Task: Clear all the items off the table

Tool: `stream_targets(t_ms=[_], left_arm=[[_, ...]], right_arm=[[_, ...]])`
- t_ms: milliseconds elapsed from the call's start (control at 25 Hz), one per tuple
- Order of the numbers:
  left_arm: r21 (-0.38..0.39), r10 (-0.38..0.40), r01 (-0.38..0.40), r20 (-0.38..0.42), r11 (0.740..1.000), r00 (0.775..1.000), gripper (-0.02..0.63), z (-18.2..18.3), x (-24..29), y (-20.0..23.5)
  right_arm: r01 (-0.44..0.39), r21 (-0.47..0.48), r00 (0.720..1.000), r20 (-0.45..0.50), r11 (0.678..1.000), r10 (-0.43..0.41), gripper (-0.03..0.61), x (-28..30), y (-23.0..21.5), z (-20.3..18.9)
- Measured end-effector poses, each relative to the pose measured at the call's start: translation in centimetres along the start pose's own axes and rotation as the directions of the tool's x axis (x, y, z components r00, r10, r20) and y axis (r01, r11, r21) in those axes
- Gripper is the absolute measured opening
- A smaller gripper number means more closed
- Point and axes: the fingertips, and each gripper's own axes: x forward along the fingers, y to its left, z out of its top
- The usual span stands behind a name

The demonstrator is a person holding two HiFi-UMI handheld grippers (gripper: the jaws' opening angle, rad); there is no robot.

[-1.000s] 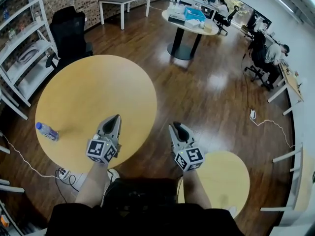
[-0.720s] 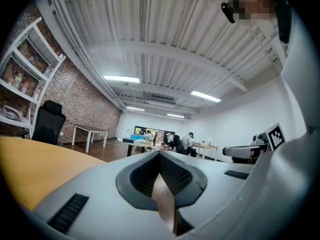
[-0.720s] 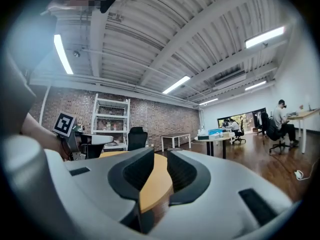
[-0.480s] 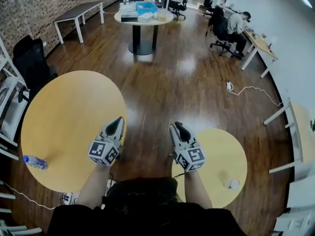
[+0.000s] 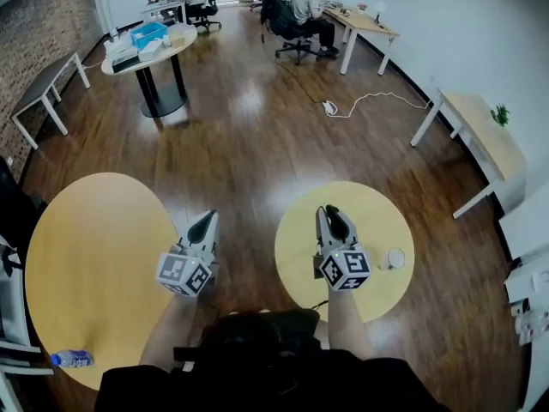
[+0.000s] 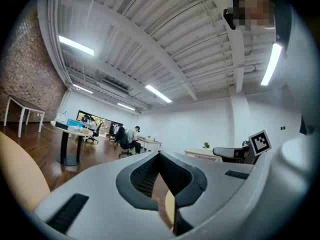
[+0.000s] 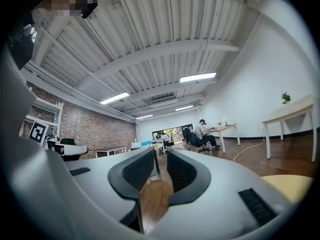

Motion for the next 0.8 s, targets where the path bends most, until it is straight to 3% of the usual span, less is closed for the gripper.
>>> stream_targets(t_ms=[120, 200, 320, 400, 560, 800], left_arm=[[-0.045, -0.048, 0.048, 0.002, 0.998, 0.999, 0.0, -0.8, 1.5, -0.5], [-0.077, -0.129, 0.129, -0.003, 0.989, 0.992, 0.0, -1.6, 2.9, -2.4], [0.01, -0.338, 0.339, -0.072, 0.941, 0.938, 0.0, -2.9, 4.3, -8.4], [0.006, -0.434, 0.435, -0.082, 0.9, 0.897, 0.0, -3.6, 5.2, -11.9], [-0.116, -0.503, 0.497, -0.024, 0.86, 0.864, 0.0, -4.2, 6.8, -14.2], [-0.192, -0.56, 0.543, -0.042, 0.817, 0.828, 0.0, -6.9, 8.2, -16.9]], right_arm=[[0.057, -0.052, 0.998, -0.011, 0.997, -0.058, 0.084, -2.9, -0.8, 0.2], [0.133, -0.059, 0.991, -0.007, 0.989, -0.134, 0.084, -5.3, -2.6, 0.6], [0.256, -0.036, 0.967, 0.009, 0.966, -0.256, 0.084, -9.3, -5.1, 1.0], [0.329, -0.043, 0.944, 0.003, 0.943, -0.329, 0.084, -12.3, -6.5, 0.7], [0.445, -0.066, 0.895, 0.002, 0.893, -0.445, 0.084, -16.8, -8.0, 0.7], [0.559, -0.075, 0.828, -0.007, 0.826, -0.561, 0.084, -22.4, -9.9, 0.1]])
